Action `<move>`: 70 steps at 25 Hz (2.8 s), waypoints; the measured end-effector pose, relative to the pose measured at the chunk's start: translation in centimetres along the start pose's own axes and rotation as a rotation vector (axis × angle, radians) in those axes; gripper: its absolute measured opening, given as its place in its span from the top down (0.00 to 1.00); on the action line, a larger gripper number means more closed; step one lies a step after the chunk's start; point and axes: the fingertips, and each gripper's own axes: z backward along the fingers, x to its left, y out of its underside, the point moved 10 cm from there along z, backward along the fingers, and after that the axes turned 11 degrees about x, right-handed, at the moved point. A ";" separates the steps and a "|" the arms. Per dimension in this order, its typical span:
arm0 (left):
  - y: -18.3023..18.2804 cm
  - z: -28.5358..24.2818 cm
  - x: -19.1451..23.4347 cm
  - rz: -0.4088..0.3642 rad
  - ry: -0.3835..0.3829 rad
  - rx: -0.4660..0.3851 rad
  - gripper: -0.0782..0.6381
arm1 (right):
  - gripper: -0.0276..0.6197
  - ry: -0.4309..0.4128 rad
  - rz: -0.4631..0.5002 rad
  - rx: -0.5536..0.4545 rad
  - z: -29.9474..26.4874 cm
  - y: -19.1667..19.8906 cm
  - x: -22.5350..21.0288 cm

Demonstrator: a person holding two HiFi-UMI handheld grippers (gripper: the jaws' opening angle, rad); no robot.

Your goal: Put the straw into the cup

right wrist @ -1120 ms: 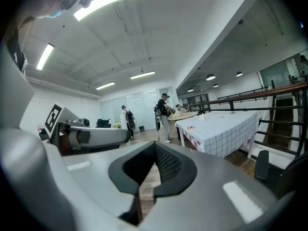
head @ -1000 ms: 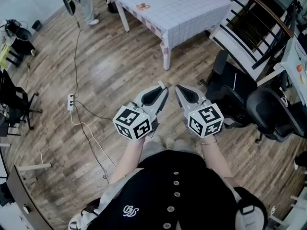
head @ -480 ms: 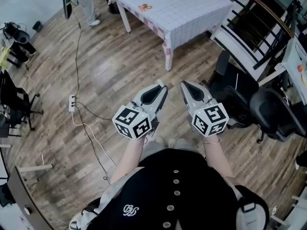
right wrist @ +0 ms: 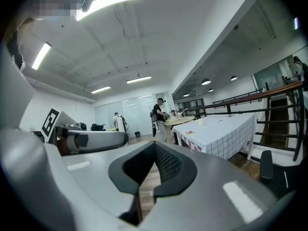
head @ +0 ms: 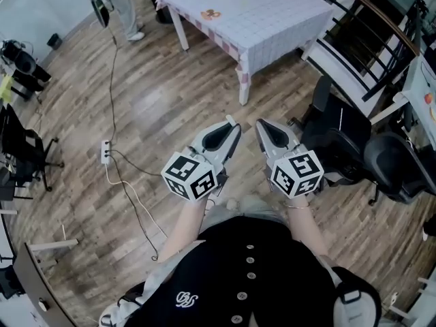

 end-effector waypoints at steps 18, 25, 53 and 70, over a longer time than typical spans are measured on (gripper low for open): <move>-4.5 -5.4 10.6 -0.016 -0.037 -0.013 0.83 | 0.96 -0.030 -0.003 0.001 -11.7 -4.6 -6.5; -8.7 -10.7 16.4 -0.015 -0.053 -0.007 0.83 | 0.96 -0.056 0.000 0.021 -17.8 -8.4 -11.8; -15.3 -24.7 33.9 0.035 0.011 0.060 0.83 | 0.96 -0.007 -0.105 0.067 -35.3 -13.6 -23.5; -25.4 -28.8 51.7 -0.028 0.090 0.080 0.83 | 0.96 0.089 -0.105 0.030 -52.3 -21.9 -25.9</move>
